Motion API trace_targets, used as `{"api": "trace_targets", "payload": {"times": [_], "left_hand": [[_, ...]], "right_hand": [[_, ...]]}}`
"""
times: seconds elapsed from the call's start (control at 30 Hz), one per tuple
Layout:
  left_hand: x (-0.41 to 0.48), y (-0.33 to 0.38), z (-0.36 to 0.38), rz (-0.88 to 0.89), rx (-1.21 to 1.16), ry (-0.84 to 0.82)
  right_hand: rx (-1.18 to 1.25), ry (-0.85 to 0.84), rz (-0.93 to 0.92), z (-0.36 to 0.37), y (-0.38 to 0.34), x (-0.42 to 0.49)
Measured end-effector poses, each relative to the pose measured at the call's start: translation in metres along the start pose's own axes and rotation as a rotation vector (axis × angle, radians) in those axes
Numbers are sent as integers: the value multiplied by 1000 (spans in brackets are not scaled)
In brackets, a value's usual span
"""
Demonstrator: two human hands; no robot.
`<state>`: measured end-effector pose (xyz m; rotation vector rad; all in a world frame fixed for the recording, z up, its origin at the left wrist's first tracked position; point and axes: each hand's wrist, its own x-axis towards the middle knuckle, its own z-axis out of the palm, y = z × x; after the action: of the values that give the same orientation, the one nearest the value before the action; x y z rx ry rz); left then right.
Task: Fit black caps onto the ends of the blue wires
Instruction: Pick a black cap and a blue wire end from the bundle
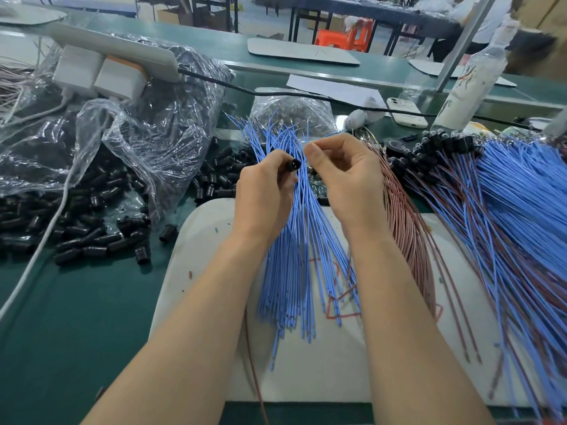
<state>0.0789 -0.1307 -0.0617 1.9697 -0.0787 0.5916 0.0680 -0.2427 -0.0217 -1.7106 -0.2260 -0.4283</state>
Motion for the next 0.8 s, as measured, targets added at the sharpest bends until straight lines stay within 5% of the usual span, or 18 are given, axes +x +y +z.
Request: {"api": "trace_targets", "payload": {"times": [0.8], "left_hand": [[-3, 9, -4, -33, 146, -17]], "right_hand": [[-297, 15, -174, 6, 5, -2]]}}
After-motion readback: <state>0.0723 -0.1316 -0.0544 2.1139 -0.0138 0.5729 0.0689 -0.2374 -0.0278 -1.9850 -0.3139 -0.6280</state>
